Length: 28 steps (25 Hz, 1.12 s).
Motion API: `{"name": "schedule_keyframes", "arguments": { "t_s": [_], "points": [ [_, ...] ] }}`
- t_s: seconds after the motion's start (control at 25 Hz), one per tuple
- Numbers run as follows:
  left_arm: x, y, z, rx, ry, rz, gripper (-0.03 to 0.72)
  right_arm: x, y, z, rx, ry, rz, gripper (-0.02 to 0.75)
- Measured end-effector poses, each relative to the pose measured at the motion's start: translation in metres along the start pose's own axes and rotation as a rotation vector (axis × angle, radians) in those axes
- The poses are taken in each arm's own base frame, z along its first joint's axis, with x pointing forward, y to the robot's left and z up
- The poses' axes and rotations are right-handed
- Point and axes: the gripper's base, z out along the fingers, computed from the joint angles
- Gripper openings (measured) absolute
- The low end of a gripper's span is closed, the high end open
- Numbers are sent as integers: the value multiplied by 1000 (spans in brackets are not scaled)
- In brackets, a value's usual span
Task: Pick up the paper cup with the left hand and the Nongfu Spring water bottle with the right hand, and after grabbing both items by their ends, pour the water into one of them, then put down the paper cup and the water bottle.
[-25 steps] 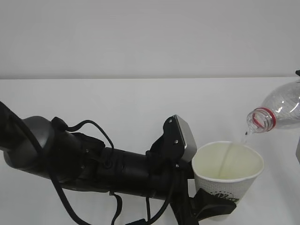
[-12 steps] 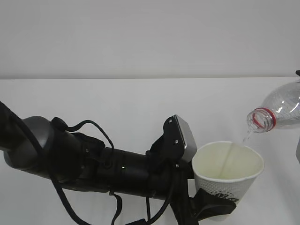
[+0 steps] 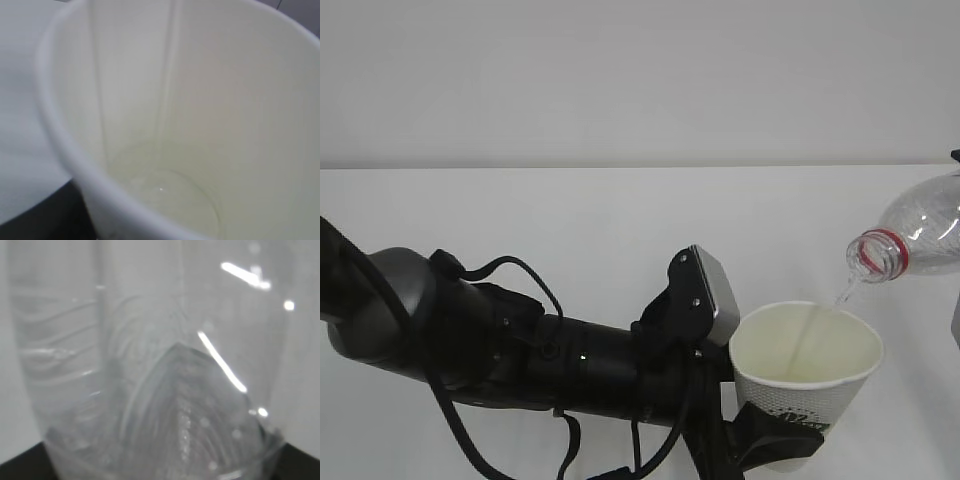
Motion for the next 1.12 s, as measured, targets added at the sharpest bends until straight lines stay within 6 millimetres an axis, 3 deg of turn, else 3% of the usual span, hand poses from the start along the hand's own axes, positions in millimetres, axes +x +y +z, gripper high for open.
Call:
{"name": "schedule_keyframes", "arguments": {
  "t_s": [1.12],
  "points": [
    [0,0,0,0,0,0,507,0,0,0,-4,1,0,468]
  ]
}}
